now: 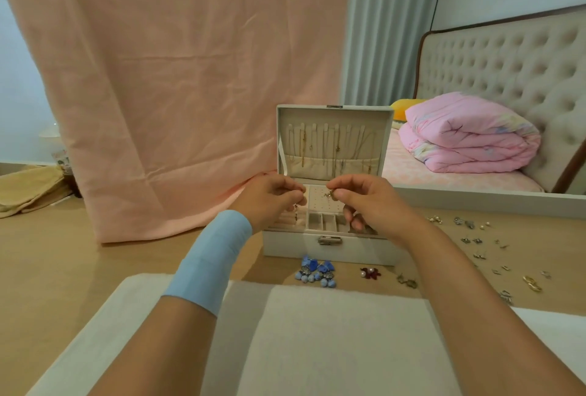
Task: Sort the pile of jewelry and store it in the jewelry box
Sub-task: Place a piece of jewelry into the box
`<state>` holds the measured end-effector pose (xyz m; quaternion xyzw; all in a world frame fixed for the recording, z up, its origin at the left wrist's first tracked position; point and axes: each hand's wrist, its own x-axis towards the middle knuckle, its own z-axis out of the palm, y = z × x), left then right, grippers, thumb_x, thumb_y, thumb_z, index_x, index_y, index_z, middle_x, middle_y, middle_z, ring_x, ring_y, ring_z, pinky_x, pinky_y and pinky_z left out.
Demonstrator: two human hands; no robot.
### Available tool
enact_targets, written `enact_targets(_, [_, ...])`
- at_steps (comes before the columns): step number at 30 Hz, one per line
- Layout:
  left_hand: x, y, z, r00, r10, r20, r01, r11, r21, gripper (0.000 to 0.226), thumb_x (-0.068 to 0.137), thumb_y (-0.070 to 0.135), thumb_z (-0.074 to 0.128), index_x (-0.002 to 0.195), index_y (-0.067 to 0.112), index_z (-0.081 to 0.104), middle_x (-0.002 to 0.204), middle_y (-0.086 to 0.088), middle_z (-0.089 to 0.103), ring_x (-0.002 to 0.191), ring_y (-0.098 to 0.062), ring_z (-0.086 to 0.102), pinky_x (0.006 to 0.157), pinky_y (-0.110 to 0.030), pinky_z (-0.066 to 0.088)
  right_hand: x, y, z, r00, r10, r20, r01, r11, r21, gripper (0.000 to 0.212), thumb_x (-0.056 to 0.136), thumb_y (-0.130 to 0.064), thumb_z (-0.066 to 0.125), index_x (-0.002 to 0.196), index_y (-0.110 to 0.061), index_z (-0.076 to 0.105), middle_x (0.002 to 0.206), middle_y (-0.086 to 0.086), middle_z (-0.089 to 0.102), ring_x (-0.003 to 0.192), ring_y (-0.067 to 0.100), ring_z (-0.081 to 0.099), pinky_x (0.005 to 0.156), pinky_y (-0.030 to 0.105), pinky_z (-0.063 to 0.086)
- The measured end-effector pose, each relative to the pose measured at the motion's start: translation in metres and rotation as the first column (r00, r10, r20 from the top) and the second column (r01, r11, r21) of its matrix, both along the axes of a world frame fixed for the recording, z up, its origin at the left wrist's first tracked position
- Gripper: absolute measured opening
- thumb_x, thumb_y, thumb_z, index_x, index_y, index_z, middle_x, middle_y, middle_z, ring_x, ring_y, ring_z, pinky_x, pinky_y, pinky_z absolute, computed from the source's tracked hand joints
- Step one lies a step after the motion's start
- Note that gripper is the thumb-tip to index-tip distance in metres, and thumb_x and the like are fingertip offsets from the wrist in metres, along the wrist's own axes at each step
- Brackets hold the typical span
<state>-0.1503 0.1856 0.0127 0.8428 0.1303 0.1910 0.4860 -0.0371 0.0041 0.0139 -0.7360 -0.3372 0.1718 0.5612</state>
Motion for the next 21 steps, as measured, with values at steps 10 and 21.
enact_targets(10, [0.037, -0.002, -0.011, 0.994, -0.062, -0.087, 0.076, 0.981, 0.180, 0.012, 0.087, 0.025, 0.071, 0.092, 0.035, 0.074, 0.089, 0.014, 0.074, 0.089, -0.002, 0.065, 0.095, -0.031, 0.052, 0.023, -0.002, 0.003, 0.980, -0.099, 0.175, 0.106, 0.994, -0.031, 0.012, 0.091, -0.012, 0.074, 0.099, -0.020, 0.077, 0.067, -0.010, 0.070, 0.049, 0.011, 0.056, 0.045, 0.014, 0.042])
enact_targets(21, [0.024, 0.008, -0.006, 0.965, -0.107, -0.239, 0.156, 0.968, 0.195, 0.011, 0.082, 0.022, 0.078, 0.086, 0.031, 0.074, 0.082, 0.013, 0.074, 0.079, -0.001, 0.066, 0.080, -0.017, 0.051, 0.022, 0.021, 0.007, 0.967, -0.052, 0.251, 0.064, 0.997, -0.042, 0.017, 0.088, -0.012, 0.078, 0.102, -0.020, 0.072, 0.091, 0.001, 0.073, 0.043, -0.002, 0.055, 0.049, 0.017, 0.049])
